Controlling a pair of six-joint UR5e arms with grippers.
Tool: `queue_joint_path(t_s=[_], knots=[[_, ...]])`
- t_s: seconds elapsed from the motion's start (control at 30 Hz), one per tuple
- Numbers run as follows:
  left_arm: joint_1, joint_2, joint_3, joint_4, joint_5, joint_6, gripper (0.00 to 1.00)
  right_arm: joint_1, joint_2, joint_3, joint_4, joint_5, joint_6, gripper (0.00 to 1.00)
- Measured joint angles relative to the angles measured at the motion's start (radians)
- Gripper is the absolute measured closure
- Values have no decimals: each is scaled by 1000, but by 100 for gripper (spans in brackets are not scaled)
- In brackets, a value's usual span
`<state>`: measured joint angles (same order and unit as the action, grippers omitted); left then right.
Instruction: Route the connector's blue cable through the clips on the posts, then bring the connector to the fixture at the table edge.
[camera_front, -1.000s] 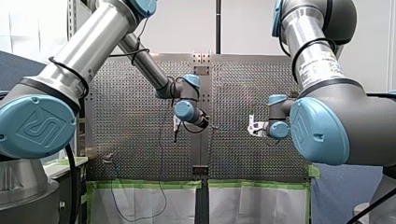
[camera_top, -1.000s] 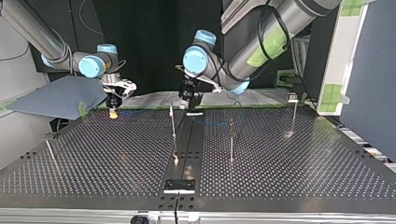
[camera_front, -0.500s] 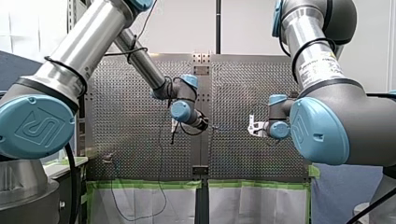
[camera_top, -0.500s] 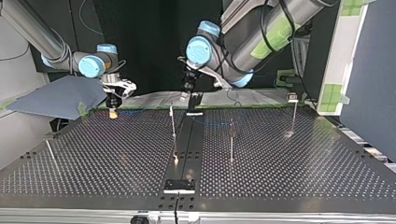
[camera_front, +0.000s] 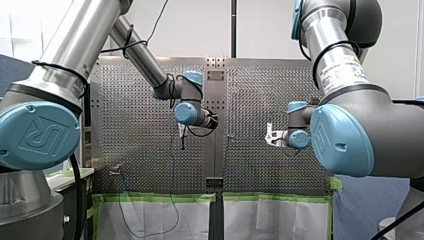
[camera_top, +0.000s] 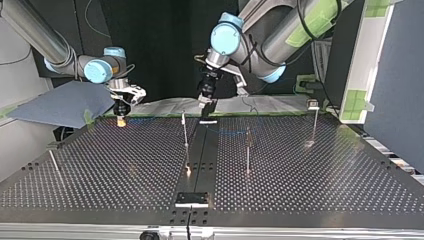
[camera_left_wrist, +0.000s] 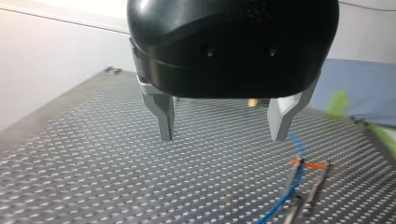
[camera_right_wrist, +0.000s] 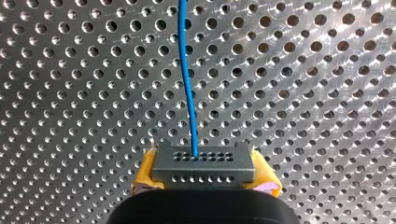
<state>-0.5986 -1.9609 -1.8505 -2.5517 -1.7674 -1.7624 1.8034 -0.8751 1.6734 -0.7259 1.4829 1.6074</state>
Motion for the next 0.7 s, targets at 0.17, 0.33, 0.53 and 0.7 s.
queue_joint_path(t_s=[0.17,0.33,0.53,0.7], knots=[[6,41,-42,42,-14,-41,0,1,0,0,-3,-5,2,100],[6,83,-83,84,-14,-82,0,2,0,0,-4,-7,7,100],[3,142,-143,143,-13,-98,0,3,0,0,2,-7,9,100],[2,190,-190,190,-15,-104,0,3,1,0,4,-7,10,100]])
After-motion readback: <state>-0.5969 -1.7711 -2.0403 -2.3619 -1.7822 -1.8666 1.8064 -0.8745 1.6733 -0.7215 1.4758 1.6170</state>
